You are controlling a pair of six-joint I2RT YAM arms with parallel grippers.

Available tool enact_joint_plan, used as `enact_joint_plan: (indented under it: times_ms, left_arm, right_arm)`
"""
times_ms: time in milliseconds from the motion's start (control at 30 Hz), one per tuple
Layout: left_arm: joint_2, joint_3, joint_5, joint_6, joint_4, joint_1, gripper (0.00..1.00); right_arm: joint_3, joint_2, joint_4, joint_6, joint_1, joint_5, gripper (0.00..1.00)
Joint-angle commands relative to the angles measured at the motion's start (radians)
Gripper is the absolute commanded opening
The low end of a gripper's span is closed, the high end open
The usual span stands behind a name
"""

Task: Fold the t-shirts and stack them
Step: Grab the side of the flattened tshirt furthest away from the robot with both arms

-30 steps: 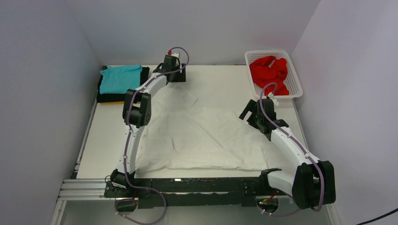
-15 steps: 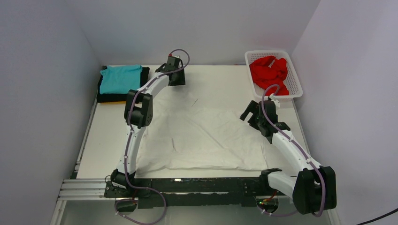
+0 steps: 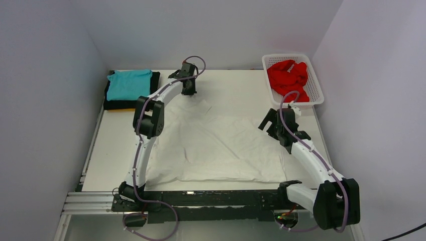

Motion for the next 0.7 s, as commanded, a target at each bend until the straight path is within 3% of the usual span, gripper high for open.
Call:
enact_joint_plan:
  times_ms: [0,300,667]
  left_arm:
    - [-0.146,-0.139,-0.054,0.037,0.027,-0.004,0.0]
    - [-0.537,-0.628,0.149,0.001,0.398,-0.007,0.0]
    - [-0.658,-0.816,0.259,0.004,0.48,-0.026,0.0]
  right_arm:
    - [0.093,0.063,-0.054,-0.035,-0.006,0.111,1.0]
    - [0.319,0.375,-0.146,-0.008,-0.007,0.241,1.0]
    - [0.708,0.837,-0.274,0.103,0.017,0.451,1.0]
